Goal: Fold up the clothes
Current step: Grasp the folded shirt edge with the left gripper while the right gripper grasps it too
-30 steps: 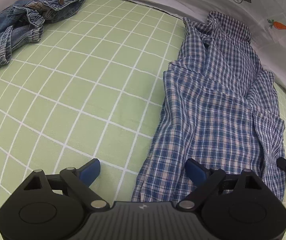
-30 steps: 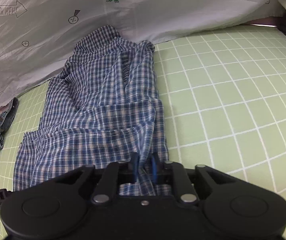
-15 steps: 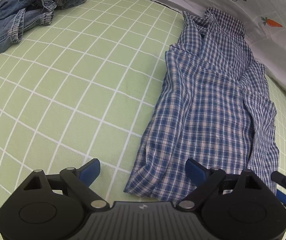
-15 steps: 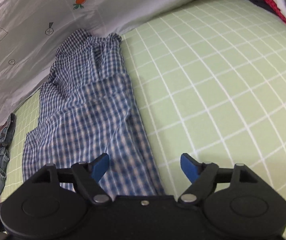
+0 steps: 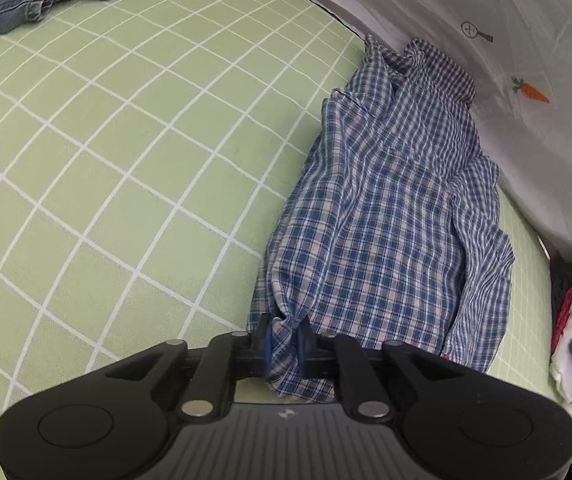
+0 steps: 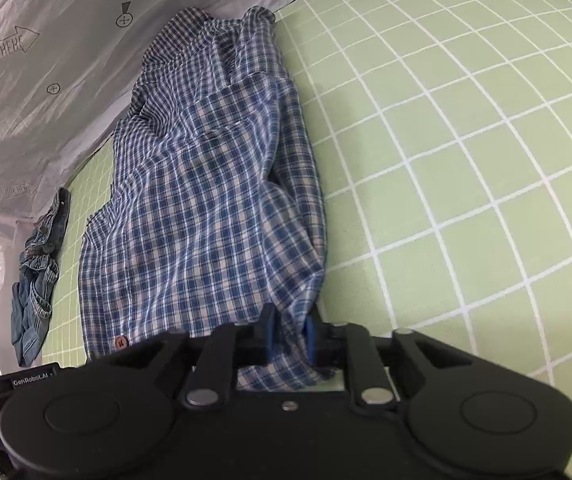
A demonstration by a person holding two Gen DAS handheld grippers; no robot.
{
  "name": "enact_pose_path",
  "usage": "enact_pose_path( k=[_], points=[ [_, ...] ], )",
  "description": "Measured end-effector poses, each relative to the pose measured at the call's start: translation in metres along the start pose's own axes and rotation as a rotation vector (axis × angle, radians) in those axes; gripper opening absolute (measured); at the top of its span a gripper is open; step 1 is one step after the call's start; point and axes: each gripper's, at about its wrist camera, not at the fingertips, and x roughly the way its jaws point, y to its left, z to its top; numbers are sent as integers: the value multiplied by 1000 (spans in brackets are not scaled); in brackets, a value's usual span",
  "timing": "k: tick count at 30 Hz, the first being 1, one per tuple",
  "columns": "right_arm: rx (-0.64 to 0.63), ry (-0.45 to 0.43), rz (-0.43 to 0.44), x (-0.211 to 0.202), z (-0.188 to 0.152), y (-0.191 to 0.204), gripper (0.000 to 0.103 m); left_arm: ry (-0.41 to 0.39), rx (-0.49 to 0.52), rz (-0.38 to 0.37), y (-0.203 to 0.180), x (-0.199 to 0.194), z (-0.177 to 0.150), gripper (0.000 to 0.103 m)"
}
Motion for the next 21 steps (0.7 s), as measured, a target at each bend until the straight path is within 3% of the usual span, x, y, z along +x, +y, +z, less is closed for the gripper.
enact_pose_path(
  k=[4, 9, 16, 19, 20, 21],
  points=[
    [-17, -41, -14, -24, -9, -10, 5, 0, -14, -25, 6, -17, -14, 8],
    [-11, -46, -38, -54, -44, -25, 3, 24, -40, -50, 15, -37, -49, 7],
    [-20, -48, -33, -93, -83, -42, 4, 39, -71, -31, 26, -57, -99, 7],
    [-33, -32, -30, -97, -88, -47, 21, 19, -68, -14, 25, -62, -112, 9],
    [-36, -25, -26, -95, -88, -48, 38, 13, -66, -9, 25, -63, -116, 11],
    [-39, -27, -27, -94, -87, -49, 47, 3, -64, 3, 25, -64, -118, 14]
  ],
)
